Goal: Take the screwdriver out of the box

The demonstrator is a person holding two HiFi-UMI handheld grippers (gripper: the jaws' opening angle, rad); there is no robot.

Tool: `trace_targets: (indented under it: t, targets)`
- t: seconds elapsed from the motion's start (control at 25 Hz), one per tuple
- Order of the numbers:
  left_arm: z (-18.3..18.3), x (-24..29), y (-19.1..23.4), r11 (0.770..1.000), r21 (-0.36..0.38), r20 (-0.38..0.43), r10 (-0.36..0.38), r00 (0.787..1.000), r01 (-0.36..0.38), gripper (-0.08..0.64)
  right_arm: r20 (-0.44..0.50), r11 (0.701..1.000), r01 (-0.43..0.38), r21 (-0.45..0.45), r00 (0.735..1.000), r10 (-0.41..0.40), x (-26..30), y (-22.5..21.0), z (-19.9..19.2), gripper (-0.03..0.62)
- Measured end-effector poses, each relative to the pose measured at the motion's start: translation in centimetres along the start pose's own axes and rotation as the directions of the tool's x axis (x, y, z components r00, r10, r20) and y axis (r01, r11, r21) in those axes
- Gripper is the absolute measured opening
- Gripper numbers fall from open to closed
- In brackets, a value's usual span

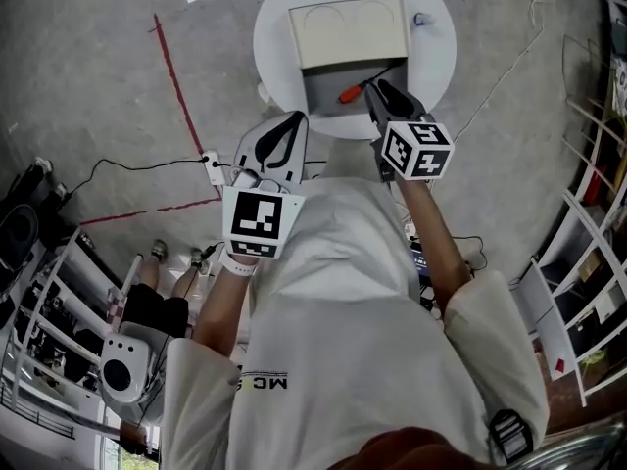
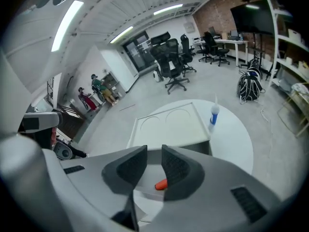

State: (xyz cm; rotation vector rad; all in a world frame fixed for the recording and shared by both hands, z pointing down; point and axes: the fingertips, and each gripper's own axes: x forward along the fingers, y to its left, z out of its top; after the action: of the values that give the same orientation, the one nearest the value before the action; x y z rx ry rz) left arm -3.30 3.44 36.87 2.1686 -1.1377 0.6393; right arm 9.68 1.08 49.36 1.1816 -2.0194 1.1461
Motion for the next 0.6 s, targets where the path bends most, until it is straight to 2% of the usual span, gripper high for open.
trace_targets:
  t: [0.28, 0.6]
  targets:
    - [-1.6, 1.6, 1.4, 0.999, -0.040, -0.020, 0.008, 1.000, -0.009, 0.011, -0.054, 0.990, 0.104, 0.092, 0.994, -0.099, 2.2, -2.3, -2.2, 0.140]
    - [-3.6, 2.0, 1.6, 0.998, -0.066, -0.051, -0.003, 0.999, -0.001, 0.011, -0.117, 0.969, 0.170, 0.180, 0.982, -0.151, 4.2, -3.2, -3.4, 0.173]
